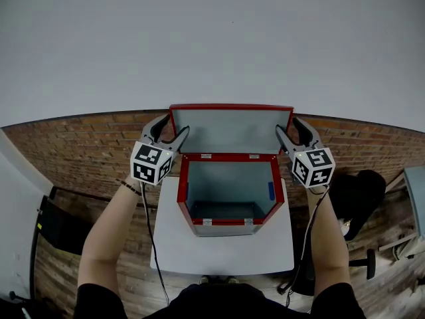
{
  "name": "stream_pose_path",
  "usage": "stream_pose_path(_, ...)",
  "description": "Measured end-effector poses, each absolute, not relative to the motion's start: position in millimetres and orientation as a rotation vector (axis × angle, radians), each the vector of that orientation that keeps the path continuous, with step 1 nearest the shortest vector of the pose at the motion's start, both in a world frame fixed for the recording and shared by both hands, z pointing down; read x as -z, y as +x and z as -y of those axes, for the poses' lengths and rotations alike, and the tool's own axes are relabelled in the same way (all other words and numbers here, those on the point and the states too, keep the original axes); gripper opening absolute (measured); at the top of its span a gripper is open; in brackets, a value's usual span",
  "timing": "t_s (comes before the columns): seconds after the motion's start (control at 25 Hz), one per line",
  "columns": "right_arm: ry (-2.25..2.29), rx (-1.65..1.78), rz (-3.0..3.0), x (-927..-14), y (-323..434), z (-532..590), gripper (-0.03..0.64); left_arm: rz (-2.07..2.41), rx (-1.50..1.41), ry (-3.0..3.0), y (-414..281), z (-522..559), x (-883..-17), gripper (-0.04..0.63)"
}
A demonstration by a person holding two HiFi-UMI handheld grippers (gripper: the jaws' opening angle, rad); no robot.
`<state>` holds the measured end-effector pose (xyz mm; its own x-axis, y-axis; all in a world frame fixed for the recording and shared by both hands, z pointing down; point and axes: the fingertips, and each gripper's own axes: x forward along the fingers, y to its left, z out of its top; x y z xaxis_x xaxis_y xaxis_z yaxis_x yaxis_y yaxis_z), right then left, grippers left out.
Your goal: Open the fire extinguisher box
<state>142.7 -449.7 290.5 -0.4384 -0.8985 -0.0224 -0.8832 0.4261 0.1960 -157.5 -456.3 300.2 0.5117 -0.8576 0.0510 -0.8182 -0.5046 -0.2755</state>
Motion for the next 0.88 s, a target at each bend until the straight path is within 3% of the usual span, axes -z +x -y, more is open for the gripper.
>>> stream_pose_path(0.64, 1.545, 0.082, 2.758, -330, 109, 339, 0.249, -1.485, -0.110, -2.704, -147, 346, -328, 0.273)
stream_pose_path(0.76, 1.537, 0.034, 2.771, -346, 102, 318, 0.234, -1.514, -0.174, -2.740, -151, 324, -345, 0.217)
stream_pose_path(0.88, 1.563, 0.003, 2.764, -360, 99, 296, 0.154, -1.541, -0.183, -2.758, -153, 302, -365, 0.158)
